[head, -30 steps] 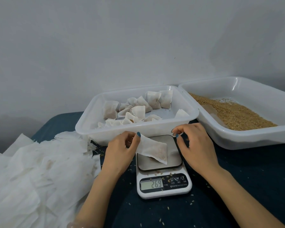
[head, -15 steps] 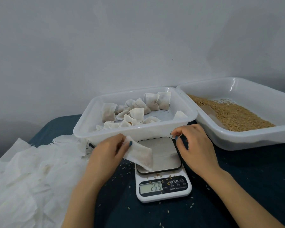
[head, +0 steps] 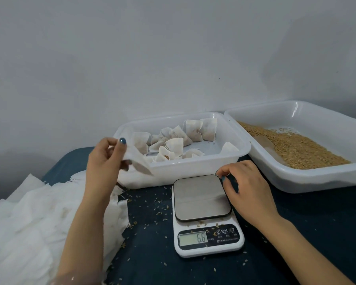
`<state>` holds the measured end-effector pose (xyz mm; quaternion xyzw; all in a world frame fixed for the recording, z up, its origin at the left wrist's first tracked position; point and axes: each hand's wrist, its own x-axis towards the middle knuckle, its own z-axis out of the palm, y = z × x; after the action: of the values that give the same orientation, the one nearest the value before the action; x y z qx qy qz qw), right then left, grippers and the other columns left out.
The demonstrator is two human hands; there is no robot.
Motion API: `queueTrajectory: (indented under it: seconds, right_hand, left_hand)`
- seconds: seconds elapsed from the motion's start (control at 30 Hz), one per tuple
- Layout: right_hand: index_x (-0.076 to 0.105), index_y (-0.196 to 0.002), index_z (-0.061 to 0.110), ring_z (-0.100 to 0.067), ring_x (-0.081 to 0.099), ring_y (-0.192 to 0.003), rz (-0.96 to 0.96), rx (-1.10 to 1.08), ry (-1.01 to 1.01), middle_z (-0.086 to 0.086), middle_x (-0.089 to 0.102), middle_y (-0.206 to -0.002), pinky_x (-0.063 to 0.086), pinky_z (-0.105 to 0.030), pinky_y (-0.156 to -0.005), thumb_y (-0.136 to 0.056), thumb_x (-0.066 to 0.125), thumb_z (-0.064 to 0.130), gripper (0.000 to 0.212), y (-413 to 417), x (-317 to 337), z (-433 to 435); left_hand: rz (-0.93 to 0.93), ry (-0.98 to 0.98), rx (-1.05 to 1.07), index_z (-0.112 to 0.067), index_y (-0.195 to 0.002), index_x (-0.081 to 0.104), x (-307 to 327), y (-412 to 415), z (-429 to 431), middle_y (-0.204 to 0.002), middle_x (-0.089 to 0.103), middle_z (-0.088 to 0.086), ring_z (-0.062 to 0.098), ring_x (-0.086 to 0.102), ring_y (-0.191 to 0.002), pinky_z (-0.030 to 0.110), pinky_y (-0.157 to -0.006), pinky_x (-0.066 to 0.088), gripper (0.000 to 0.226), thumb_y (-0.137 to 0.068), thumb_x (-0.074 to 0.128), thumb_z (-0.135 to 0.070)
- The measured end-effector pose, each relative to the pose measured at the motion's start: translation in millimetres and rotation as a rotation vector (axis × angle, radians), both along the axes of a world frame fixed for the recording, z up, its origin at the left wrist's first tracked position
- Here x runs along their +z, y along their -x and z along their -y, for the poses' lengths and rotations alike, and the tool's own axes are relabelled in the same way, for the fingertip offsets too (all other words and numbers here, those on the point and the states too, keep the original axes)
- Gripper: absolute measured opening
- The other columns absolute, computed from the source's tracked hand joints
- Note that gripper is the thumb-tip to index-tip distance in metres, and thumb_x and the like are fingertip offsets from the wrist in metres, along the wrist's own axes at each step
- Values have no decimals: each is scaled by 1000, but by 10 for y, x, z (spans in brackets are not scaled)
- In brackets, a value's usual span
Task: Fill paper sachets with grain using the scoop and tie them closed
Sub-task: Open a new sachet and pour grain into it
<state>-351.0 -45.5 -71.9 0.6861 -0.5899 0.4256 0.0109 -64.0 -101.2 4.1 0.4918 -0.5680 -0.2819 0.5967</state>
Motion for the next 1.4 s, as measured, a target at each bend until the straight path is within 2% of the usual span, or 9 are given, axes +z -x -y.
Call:
queueTrajectory:
  seconds: [0.2, 0.4, 0.53, 0.77, 0.93, 1.03, 1.2, 1.3, 1.4]
  right_hand:
    - [65, -92, 28, 0, 46, -101, -13, 4, 0, 20, 60, -92, 49, -27, -65, -86, 66, 9, 20, 8, -7, -5]
    - [66, -93, 29, -2, 46, -102, -40, 7, -7, 19, 60, -92, 50, -29, -66, -87, 66, 12, 18, 9, -11, -1]
    - [65, -92, 30, -1, 45, -101, -39, 2, -8, 21, 58, -91, 48, -27, -66, -88, 65, 13, 18, 16, -20, 1]
    - [65, -92, 30, -1, 45, -102, -53, 6, -27, 21, 59, -92, 45, -25, -67, -89, 64, 14, 17, 26, -35, 15]
    - [66, -92, 30, -1, 45, -101, -55, 3, -26, 20, 59, -91, 47, -26, -68, -88, 64, 13, 18, 21, -41, 19]
    - [65, -92, 31, -1, 44, -101, -65, 13, -34, 20, 59, -91, 49, -28, -69, -88, 62, 14, 17, 4, -49, 12]
    - [65, -92, 31, -1, 45, -103, -54, 12, -47, 20, 59, -93, 50, -29, -69, -88, 63, 14, 18, 14, -50, 0]
    - [65, -92, 31, -1, 45, -103, -46, 9, -50, 20, 59, -92, 50, -30, -69, -88, 63, 15, 17, 18, -48, 4]
    - [64, -92, 33, 1, 45, -103, -47, 9, -59, 20, 58, -93, 50, -29, -69, -88, 62, 16, 17, 12, -43, 4]
  left_hand:
    - [159, -15, 122, -19, -90, 57, 202, 136, 532, -81, 72, -3, 20, 73, -75, 43, -86, 57, 15, -98, 58, -31]
    - [726, -352, 298, -14, -94, 63, 59, 167, 776, -90, 67, 2, 18, 55, -73, 28, -58, 35, 23, -93, 53, -34]
    - [967, -556, 261, -11, -96, 63, -89, 120, 735, -100, 66, 9, 28, 60, -95, 32, -71, 39, 33, -93, 49, -41]
    - [1067, -512, 310, -12, -103, 67, -26, 112, 616, -105, 66, 9, 32, 55, -105, 36, -84, 47, 38, -96, 44, -41]
    - [1193, -351, 454, -18, -75, 59, 103, 10, 272, -81, 63, 2, 25, 58, -76, 24, -56, 30, 28, -94, 49, -36]
    - [1357, -480, 343, -23, -71, 68, 223, -52, 73, -80, 67, -5, 18, 62, -76, 24, -57, 32, 28, -90, 55, -39]
    - [1577, -676, -4, -18, -110, 65, -56, -17, 41, -111, 63, 2, 20, 57, -95, 28, -76, 43, 22, -94, 50, -16]
    - [1595, -659, -36, -25, -128, 57, -230, -104, 79, -132, 52, 4, 23, 53, -118, 28, -88, 41, 37, -96, 45, -10]
    - [1630, -629, -42, -22, -123, 59, -356, -213, 148, -131, 52, 3, 22, 53, -119, 29, -92, 45, 33, -93, 52, -11]
